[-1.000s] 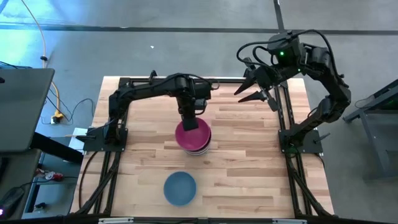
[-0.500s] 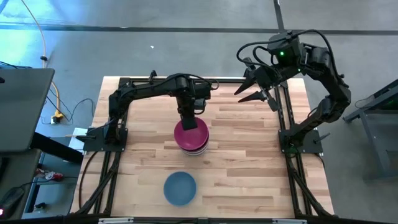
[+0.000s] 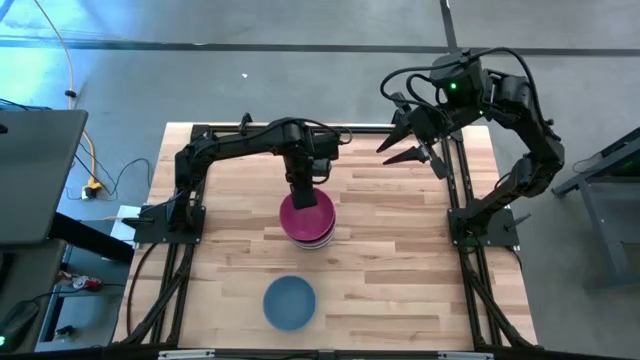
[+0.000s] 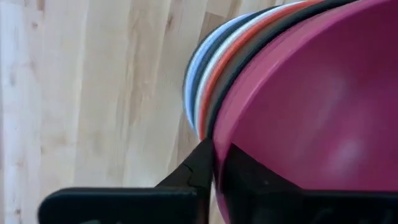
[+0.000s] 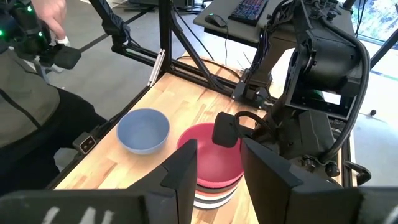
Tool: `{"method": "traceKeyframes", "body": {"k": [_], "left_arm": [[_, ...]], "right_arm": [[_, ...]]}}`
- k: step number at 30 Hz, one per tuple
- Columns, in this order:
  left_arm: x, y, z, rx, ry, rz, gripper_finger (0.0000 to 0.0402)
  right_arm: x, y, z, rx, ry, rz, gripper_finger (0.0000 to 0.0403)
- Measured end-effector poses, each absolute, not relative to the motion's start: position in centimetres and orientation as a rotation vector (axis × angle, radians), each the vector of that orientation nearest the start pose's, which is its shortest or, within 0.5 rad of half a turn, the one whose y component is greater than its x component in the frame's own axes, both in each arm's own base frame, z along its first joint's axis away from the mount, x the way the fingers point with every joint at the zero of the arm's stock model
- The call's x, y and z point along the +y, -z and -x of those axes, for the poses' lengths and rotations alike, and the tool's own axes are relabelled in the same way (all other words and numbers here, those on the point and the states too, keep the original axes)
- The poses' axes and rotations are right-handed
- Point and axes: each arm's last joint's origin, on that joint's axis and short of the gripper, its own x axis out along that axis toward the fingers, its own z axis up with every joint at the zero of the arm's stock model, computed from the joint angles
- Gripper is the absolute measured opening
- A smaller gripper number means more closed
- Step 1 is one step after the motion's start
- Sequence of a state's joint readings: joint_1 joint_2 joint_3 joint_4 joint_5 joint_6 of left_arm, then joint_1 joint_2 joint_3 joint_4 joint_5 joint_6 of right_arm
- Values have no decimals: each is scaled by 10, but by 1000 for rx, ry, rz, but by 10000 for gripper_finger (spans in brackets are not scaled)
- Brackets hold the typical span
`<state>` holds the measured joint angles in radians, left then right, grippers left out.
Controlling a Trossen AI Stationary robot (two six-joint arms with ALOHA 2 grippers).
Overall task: Nest bowls inside each other
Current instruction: Stack the pink bowl on top of the black bowl
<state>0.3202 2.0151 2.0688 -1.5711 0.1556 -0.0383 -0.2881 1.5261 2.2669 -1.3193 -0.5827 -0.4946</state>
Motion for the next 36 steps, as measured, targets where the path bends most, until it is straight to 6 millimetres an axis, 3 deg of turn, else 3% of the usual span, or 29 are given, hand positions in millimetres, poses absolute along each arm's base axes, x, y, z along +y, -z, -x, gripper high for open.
{"method": "traceKeyframes", "body": {"k": [11,18,23,32,36], "left_arm": [[111,-344,-365,1370,-74,331,171],[114,-377,-357,1253,-71,252,206],[116,-378,-356,1248,-78,232,173],[116,-362,-358,1313,-33,209,19],[115,-356,-359,1330,-8,212,10]], "right_arm": [[-49,-526,-220,446,-408,232,119],[-48,-524,-219,465,-411,222,119],[-48,-524,-219,467,-412,221,119],[-48,-524,-219,466,-412,223,119],[-48,-524,-219,466,-413,223,119]]}}
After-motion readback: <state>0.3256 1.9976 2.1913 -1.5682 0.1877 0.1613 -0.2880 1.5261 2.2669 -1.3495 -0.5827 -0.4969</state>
